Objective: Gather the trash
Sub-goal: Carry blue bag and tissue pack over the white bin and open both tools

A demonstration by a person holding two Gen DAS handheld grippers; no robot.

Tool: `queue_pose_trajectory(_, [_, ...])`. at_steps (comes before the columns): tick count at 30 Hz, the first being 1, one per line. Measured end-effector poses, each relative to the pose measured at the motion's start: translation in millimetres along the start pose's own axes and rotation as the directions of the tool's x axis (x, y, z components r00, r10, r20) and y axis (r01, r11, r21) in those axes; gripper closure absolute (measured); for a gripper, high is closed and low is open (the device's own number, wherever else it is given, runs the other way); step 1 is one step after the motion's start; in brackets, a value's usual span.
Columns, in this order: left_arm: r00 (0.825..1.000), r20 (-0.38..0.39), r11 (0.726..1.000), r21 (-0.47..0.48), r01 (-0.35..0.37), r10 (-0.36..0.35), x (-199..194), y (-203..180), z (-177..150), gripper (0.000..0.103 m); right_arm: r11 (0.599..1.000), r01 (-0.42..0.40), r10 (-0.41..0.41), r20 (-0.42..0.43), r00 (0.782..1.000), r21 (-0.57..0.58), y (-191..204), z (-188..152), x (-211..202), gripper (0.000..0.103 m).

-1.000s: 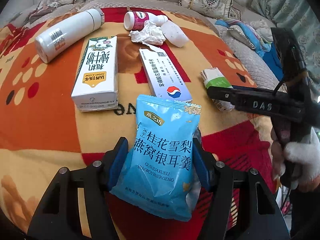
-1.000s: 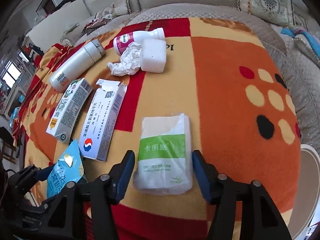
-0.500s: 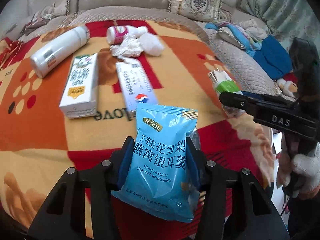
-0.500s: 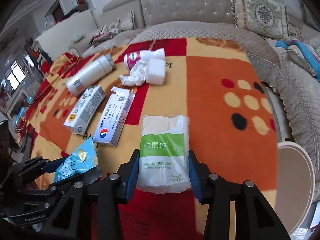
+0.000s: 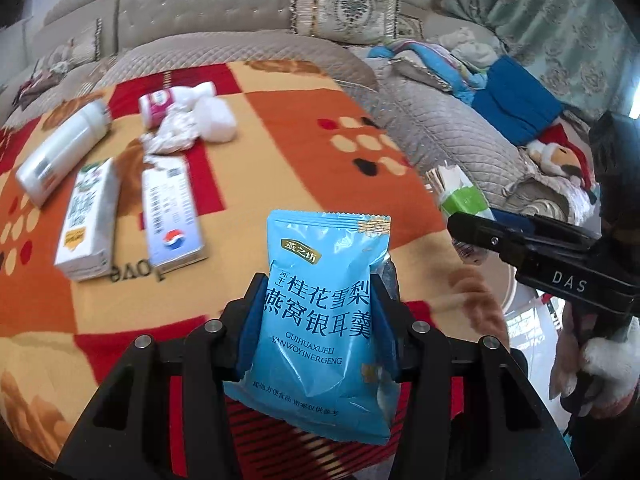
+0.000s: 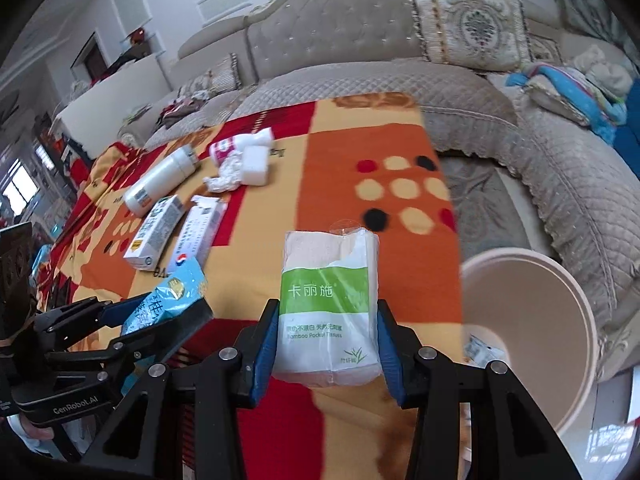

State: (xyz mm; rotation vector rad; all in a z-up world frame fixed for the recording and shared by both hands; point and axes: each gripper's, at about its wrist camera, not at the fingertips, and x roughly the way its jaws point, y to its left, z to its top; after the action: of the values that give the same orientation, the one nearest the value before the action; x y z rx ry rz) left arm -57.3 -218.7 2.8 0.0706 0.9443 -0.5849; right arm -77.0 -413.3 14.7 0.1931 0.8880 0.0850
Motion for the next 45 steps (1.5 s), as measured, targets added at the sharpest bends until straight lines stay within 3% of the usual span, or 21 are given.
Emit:
queue_pose_trajectory(24, [0.994, -0.014, 0.985, 0.135, 0.108, -0.107, 49, -121, 39, 0.056, 0.974, 0.117, -0.126, 0.035, 0.991, 0.194, -113, -37, -56, 0.059])
queue_pose_trajectory(45, [0.981, -0.085, 0.975, 0.131, 0.182, -0.172, 97, -159, 53, 0.056, 0.942, 0.151, -0.148, -0.032, 0.988, 0.298, -167, -62, -42, 0.059])
